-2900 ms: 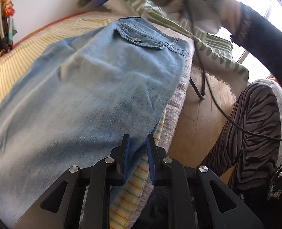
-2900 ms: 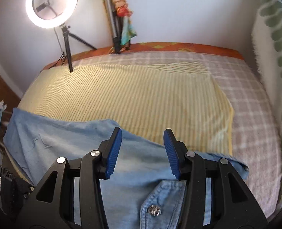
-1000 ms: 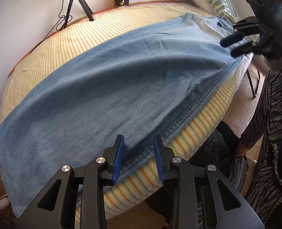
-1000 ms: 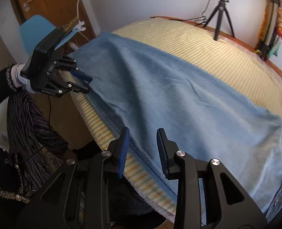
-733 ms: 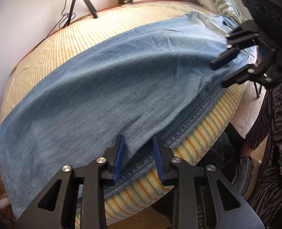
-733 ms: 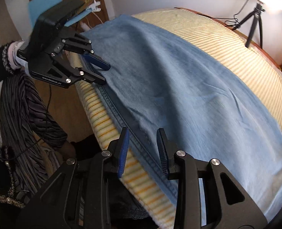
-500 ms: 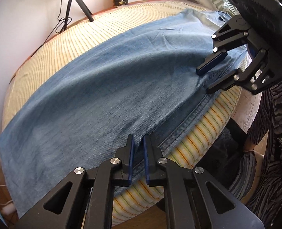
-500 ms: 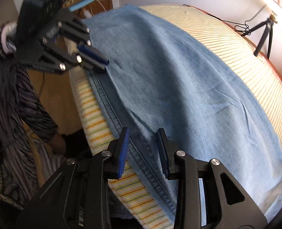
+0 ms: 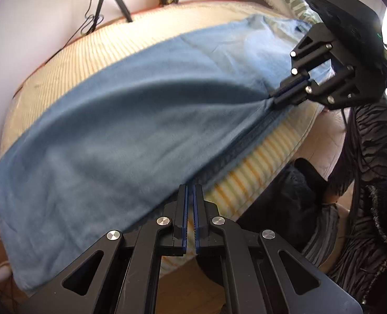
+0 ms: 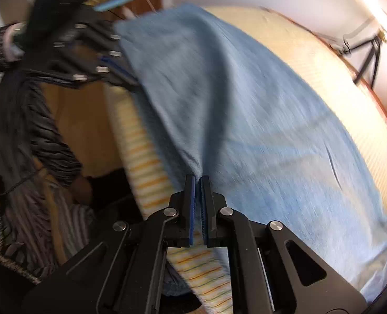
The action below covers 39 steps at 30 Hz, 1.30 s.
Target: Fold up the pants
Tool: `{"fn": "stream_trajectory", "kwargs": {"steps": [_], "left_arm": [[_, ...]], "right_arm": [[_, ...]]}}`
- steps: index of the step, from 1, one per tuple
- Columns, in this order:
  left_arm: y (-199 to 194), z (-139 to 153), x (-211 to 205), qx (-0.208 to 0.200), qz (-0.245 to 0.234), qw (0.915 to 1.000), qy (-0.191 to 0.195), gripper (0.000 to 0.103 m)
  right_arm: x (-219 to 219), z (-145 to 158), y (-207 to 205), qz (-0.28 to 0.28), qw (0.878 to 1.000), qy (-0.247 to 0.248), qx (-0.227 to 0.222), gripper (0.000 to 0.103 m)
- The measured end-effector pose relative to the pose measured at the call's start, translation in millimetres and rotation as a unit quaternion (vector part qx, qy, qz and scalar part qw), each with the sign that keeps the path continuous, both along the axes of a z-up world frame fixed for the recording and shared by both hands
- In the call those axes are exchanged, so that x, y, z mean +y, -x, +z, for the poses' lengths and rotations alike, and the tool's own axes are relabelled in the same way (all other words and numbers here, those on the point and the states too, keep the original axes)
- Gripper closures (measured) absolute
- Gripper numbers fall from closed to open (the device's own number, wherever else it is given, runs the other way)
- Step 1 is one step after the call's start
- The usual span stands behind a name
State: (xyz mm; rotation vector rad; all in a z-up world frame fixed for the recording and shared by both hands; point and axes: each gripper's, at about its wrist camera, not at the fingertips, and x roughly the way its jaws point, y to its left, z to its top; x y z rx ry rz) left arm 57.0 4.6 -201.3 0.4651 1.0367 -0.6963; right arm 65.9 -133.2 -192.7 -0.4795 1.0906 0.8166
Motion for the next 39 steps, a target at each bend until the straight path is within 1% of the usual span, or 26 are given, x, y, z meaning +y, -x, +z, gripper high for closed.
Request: {"fn": "stream_trajectory", "kwargs": {"steps": [1, 3, 5, 8, 10, 12, 15, 17, 19, 20, 21, 22, 23, 24, 26, 29, 30, 31, 32, 33, 34, 36, 38, 39], "left_arm": [[1, 0, 1, 0.000, 0.002, 1.0000, -0.001, 0.101], [2, 8, 12, -0.010, 0.019, 0.9997, 0.010, 0.101], [2, 18, 26, -0.016, 0.038, 0.9988, 0.026, 0.100], [-2, 33, 51, -0.027, 0.078, 0.9953, 0.051, 0.100], [-7, 37, 67, -0.033, 0.113, 0.9916, 0.054, 0.100], [-10, 39, 83, -0.033, 0.146, 0.9868, 0.063, 0.093], [-17, 43, 112, -0.021, 0.205, 0.9735, 0.099, 0.088], [-18, 45, 131, -0.021, 0.238, 0.9643, 0.115, 0.087], [-20, 46, 150, -0.019, 0.267, 0.9548, 0.129, 0.083], [-20, 45, 157, -0.015, 0.277, 0.9511, 0.135, 0.079], [-20, 44, 164, -0.016, 0.288, 0.9475, 0.137, 0.076], [-19, 45, 172, -0.018, 0.301, 0.9433, 0.138, 0.076], [-19, 45, 180, -0.017, 0.312, 0.9398, 0.138, 0.076], [-18, 45, 187, -0.019, 0.322, 0.9364, 0.138, 0.076], [-17, 47, 200, -0.020, 0.337, 0.9311, 0.139, 0.076], [-17, 47, 223, -0.023, 0.363, 0.9204, 0.142, 0.076], [-18, 46, 231, -0.020, 0.374, 0.9155, 0.147, 0.076], [-19, 45, 240, -0.016, 0.385, 0.9104, 0.150, 0.076], [-20, 43, 248, -0.013, 0.396, 0.9050, 0.155, 0.074], [-21, 41, 256, -0.007, 0.409, 0.8977, 0.163, 0.070], [-21, 39, 262, -0.001, 0.420, 0.8909, 0.173, 0.069], [-23, 31, 279, 0.012, 0.448, 0.8728, 0.194, 0.068], [-25, 23, 292, 0.025, 0.472, 0.8571, 0.205, 0.068], [-27, 18, 298, 0.033, 0.484, 0.8482, 0.212, 0.068]], "right_arm": [[-2, -1, -2, -0.003, 1.000, -0.006, 0.009, 0.098], [-3, 3, -3, -0.011, 1.000, -0.013, 0.009, 0.098], [-2, 11, -1, -0.011, 1.000, -0.021, -0.001, 0.094], [1, 25, -1, -0.009, 0.999, -0.047, -0.016, 0.080], [11, 30, -4, -0.001, 0.998, -0.055, -0.026, 0.074], [25, 30, -6, 0.018, 0.998, -0.056, -0.030, 0.074], [49, 23, -7, 0.050, 0.997, -0.045, -0.036, 0.074], [62, 18, -7, 0.071, 0.996, -0.035, -0.043, 0.074], [71, 10, -11, 0.079, 0.995, -0.020, -0.049, 0.074], [76, 5, -14, 0.081, 0.995, -0.010, -0.054, 0.074], [81, 1, -15, 0.080, 0.995, -0.004, -0.059, 0.075], [84, -2, -17, 0.079, 0.995, -0.002, -0.058, 0.080], [85, -4, -18, 0.079, 0.995, -0.004, -0.056, 0.090], [85, -3, -20, 0.078, 0.995, -0.008, -0.056, 0.095], [86, -2, -23, 0.075, 0.996, -0.012, -0.051, 0.099], [91, 2, -18, 0.094, 0.994, -0.047, -0.012, 0.099], [97, 1, -12, 0.108, 0.993, -0.037, -0.022, 0.099], [102, -3, -9, 0.119, 0.992, -0.014, -0.035, 0.099], [105, -7, -8, 0.124, 0.992, 0.004, -0.037, 0.099], [105, -8, -11, 0.118, 0.992, 0.006, -0.034, 0.099], [104, -7, -14, 0.109, 0.994, 0.001, -0.029, 0.099], [102, -3, -18, 0.090, 0.995, -0.008, -0.036, 0.098], [99, 1, -19, 0.080, 0.996, -0.019, -0.043, 0.089], [98, 3, -19, 0.076, 0.996, -0.027, -0.045, 0.087]]}}
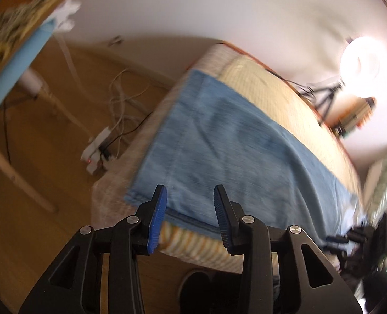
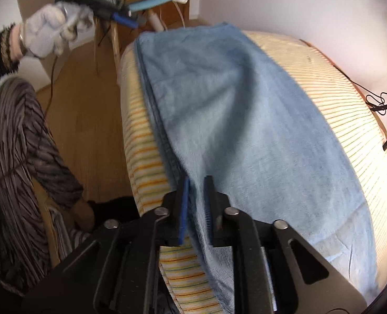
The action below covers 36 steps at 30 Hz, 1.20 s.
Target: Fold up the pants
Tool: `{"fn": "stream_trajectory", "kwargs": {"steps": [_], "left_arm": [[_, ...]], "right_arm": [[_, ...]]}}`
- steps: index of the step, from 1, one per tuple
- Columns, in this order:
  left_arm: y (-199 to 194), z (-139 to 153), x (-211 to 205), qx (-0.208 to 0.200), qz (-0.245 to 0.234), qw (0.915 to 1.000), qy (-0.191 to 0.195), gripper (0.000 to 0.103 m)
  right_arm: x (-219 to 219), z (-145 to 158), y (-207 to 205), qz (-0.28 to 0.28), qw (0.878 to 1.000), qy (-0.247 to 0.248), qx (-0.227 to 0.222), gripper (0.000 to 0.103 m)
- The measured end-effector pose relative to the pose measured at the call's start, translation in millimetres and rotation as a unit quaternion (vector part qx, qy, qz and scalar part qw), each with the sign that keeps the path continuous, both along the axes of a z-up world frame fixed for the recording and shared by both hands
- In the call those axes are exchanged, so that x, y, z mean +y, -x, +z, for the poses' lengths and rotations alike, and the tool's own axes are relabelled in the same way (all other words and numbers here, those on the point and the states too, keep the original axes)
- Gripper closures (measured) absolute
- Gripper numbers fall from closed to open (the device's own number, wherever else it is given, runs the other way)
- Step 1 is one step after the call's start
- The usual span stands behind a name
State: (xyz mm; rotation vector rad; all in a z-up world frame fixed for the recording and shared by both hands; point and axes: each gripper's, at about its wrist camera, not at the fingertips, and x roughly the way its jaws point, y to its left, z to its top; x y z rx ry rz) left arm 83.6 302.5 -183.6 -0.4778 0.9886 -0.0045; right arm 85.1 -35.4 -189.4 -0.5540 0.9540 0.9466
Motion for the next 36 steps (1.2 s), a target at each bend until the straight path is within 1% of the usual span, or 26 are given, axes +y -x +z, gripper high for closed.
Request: {"fn": "stream_trajectory", "kwargs": {"steps": [1, 3, 6, 8, 10, 12, 16, 18, 21, 23, 25, 27, 28, 29, 30, 32, 34, 36], "left_arm": [[0, -3, 4, 0.005, 0.009, 0.9999, 0.006, 0.068], [-2, -11, 10, 0.015, 0.031, 0.9994, 0.007, 0.068], [-6, -18, 11, 0.025, 0.041, 0.9988, 0.007, 0.068], [-8, -22, 10, 0.027, 0.045, 0.9985, 0.013, 0.068], [-11, -27, 9, 0.032, 0.057, 0.9978, 0.011, 0.068], [-13, -30, 10, 0.036, 0.068, 0.9970, 0.009, 0.071], [-7, -27, 12, 0.038, 0.096, 0.9946, -0.007, 0.071], [-5, -28, 12, 0.040, 0.099, 0.9943, -0.001, 0.068], [-6, -30, 11, 0.034, 0.095, 0.9949, -0.004, 0.069], [-8, -30, 9, 0.030, 0.090, 0.9955, -0.006, 0.071], [-10, -29, 7, 0.025, 0.087, 0.9958, -0.019, 0.083], [-11, -26, 4, 0.018, 0.086, 0.9957, -0.028, 0.093], [-11, -24, 3, 0.012, 0.085, 0.9957, -0.034, 0.097], [-10, -20, 1, 0.007, 0.084, 0.9956, -0.041, 0.099], [-8, -16, 0, -0.002, 0.085, 0.9953, -0.046, 0.099], [-4, -10, 2, -0.015, 0.086, 0.9953, -0.041, 0.099], [-1, -8, 6, -0.017, 0.087, 0.9953, -0.041, 0.099], [0, -13, 9, -0.009, 0.086, 0.9952, -0.046, 0.099]], "right_arm": [[0, 1, 0, -0.002, 1.000, -0.006, -0.003, 0.084], [0, 1, 0, -0.003, 1.000, -0.010, -0.006, 0.084], [3, -1, 3, 0.003, 1.000, -0.004, -0.020, 0.084], [5, -4, 4, 0.009, 1.000, 0.000, -0.019, 0.084], [9, -4, 4, 0.011, 1.000, 0.002, -0.019, 0.084], [12, -7, 5, 0.013, 1.000, 0.006, -0.022, 0.084], [14, -10, 9, 0.020, 1.000, 0.006, -0.023, 0.084], [15, -11, 13, 0.026, 0.999, 0.008, -0.024, 0.084], [17, -15, 15, 0.032, 0.999, 0.015, -0.027, 0.084], [18, -17, 14, 0.031, 0.999, 0.017, -0.026, 0.084], [18, -17, 13, 0.028, 0.999, 0.016, -0.025, 0.084], [18, -16, 11, 0.025, 0.999, 0.016, -0.025, 0.084], [17, -16, 11, 0.025, 0.999, 0.015, -0.027, 0.087], [17, -16, 11, 0.026, 0.999, 0.014, -0.026, 0.095], [17, -15, 10, 0.026, 0.999, 0.014, -0.025, 0.096], [16, -12, 9, 0.025, 0.999, 0.005, -0.022, 0.099], [13, -6, 9, 0.022, 1.000, -0.011, -0.016, 0.099], [13, -5, 9, 0.027, 0.999, -0.013, -0.013, 0.099]]}}
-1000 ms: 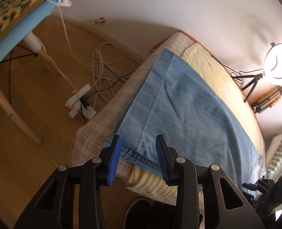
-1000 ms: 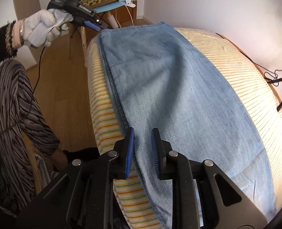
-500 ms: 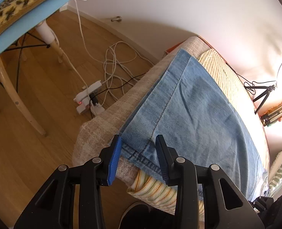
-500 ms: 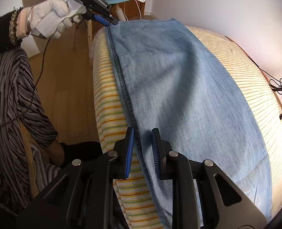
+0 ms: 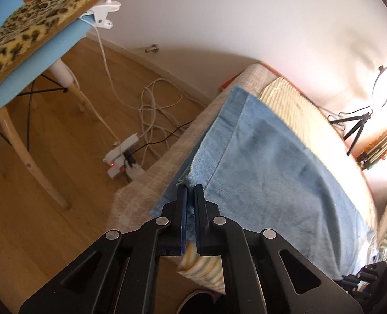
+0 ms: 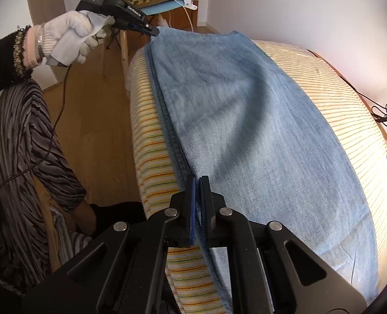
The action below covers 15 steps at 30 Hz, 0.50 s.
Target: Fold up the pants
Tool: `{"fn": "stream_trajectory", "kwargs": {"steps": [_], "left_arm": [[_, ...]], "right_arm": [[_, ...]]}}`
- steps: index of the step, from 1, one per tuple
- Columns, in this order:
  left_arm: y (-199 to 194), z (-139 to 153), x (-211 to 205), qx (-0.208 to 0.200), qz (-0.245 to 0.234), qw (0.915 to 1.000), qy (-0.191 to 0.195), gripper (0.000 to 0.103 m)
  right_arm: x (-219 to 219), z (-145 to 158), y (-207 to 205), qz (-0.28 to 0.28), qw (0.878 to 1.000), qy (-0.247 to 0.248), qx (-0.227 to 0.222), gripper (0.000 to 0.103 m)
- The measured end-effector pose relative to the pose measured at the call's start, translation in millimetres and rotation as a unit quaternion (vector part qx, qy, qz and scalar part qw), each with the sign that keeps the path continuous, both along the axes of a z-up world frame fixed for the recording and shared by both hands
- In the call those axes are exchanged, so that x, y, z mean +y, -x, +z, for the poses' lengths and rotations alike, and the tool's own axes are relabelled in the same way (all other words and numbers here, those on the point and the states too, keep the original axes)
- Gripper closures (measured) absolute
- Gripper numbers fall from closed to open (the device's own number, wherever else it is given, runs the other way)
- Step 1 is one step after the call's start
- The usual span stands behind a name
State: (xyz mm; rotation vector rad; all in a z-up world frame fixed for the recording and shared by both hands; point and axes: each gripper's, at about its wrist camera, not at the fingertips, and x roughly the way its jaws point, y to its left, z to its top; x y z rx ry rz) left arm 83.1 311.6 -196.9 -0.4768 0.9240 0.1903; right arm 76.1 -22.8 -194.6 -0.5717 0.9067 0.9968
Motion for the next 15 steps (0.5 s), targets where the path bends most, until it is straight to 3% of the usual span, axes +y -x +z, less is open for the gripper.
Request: {"fn": "stream_trajectory", "kwargs": {"steps": [6, 8, 10, 12, 15], "left_arm": [[6, -16, 20, 0.022, 0.048, 0.9986, 0.010, 0.101], [12, -17, 30, 0.019, 0.058, 0.9969, 0.050, 0.100], [20, -11, 33, 0.004, 0.064, 0.9962, 0.059, 0.092], [23, -10, 34, 0.000, 0.063, 0.9944, 0.085, 0.069], [23, -12, 31, -0.007, 0.067, 0.9894, 0.129, 0.062]], "right_arm": [[6, -12, 0, 0.005, 1.000, 0.028, 0.008, 0.099], [4, -10, -3, -0.003, 0.999, 0.026, 0.018, 0.099], [-1, -5, -5, -0.009, 1.000, 0.016, 0.017, 0.099], [-4, 0, -4, -0.015, 1.000, 0.008, 0.013, 0.099], [-8, 5, -1, -0.025, 1.000, -0.006, 0.006, 0.097]]}}
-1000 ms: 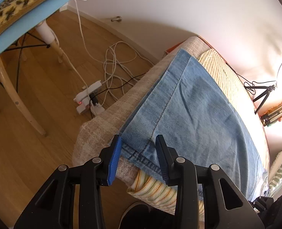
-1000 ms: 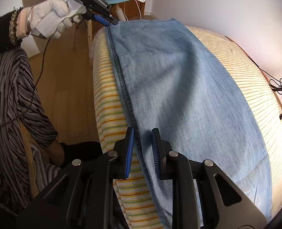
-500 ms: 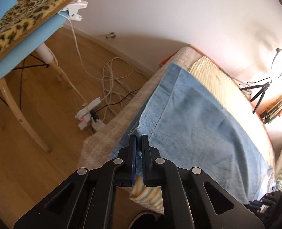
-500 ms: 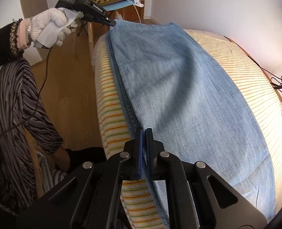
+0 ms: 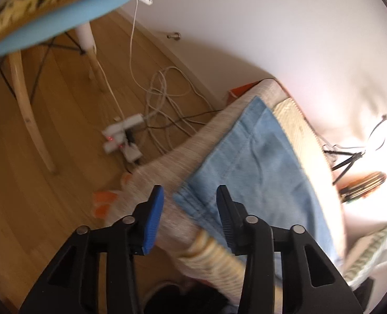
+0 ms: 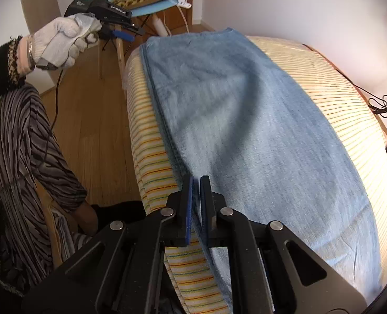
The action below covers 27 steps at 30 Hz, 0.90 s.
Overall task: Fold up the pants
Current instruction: 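Grasp the leg cuff with the left tool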
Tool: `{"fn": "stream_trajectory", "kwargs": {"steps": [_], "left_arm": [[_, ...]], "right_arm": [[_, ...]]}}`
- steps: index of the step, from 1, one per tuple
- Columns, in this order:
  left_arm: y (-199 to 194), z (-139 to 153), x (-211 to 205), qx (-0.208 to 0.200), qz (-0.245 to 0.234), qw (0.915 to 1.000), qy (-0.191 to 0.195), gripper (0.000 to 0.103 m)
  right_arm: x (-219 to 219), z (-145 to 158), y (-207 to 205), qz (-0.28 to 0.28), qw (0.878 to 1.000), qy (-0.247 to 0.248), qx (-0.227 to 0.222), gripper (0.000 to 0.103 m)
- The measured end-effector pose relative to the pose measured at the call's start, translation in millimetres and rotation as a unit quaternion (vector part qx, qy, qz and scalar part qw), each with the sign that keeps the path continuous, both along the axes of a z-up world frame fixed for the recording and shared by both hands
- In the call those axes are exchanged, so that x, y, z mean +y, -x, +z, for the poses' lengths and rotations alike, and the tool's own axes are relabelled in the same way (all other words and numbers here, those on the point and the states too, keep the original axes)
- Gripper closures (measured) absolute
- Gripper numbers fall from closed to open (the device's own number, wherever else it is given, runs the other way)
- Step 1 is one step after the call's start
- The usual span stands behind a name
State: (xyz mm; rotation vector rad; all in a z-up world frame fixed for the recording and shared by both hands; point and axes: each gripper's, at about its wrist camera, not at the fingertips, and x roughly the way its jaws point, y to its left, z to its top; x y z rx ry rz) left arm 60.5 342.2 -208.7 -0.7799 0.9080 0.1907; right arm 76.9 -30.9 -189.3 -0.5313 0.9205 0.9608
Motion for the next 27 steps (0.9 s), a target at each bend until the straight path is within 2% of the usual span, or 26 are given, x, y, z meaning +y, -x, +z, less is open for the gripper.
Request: {"fn": "stream_trajectory", "kwargs": {"steps": [3, 5, 9, 12, 14, 16, 18, 21, 23, 25, 26, 27], "left_arm": [[-6, -10, -8, 0.008, -0.001, 0.9993, 0.036, 0.055], [-9, -17, -13, 0.009, 0.005, 0.9987, 0.050, 0.055], [-11, -17, -19, -0.003, 0.022, 0.9989, 0.040, 0.055], [-3, -17, -19, -0.020, 0.052, 0.9966, 0.060, 0.055], [-1, -17, -20, -0.044, 0.054, 0.9949, 0.073, 0.055], [-1, -10, -25, -0.057, 0.052, 0.9958, 0.049, 0.055], [-6, -8, -29, -0.050, 0.049, 0.9972, 0.024, 0.055], [-15, -16, -28, -0.023, 0.060, 0.9973, 0.034, 0.051], [-19, -14, -30, -0.027, 0.064, 0.9974, 0.020, 0.051], [-27, -12, -36, -0.024, 0.047, 0.9985, -0.009, 0.055], [-30, -11, -40, -0.026, 0.040, 0.9986, -0.020, 0.066], [-31, -11, -43, -0.027, 0.034, 0.9985, -0.033, 0.088]], "right_arm": [[-6, 7, 2, -0.014, 1.000, -0.010, -0.010, 0.089], [-13, 14, 4, -0.023, 0.999, -0.024, -0.014, 0.075], [-26, 26, 6, -0.038, 0.998, -0.040, -0.024, 0.074], [-36, 30, 5, -0.052, 0.997, -0.049, -0.028, 0.074], [-42, 29, 3, -0.064, 0.996, -0.054, -0.027, 0.074], [-44, 26, 0, -0.073, 0.995, -0.056, -0.023, 0.074], [-47, 24, -3, -0.080, 0.995, -0.060, -0.018, 0.074], [-49, 23, -5, -0.081, 0.995, -0.062, -0.015, 0.074], [-48, 24, -5, -0.083, 0.994, -0.063, -0.015, 0.074], [-49, 26, -9, -0.087, 0.994, -0.064, -0.012, 0.074], [-49, 27, -11, -0.091, 0.994, -0.065, -0.010, 0.074], [-49, 29, -13, -0.094, 0.993, -0.067, -0.009, 0.074]]}}
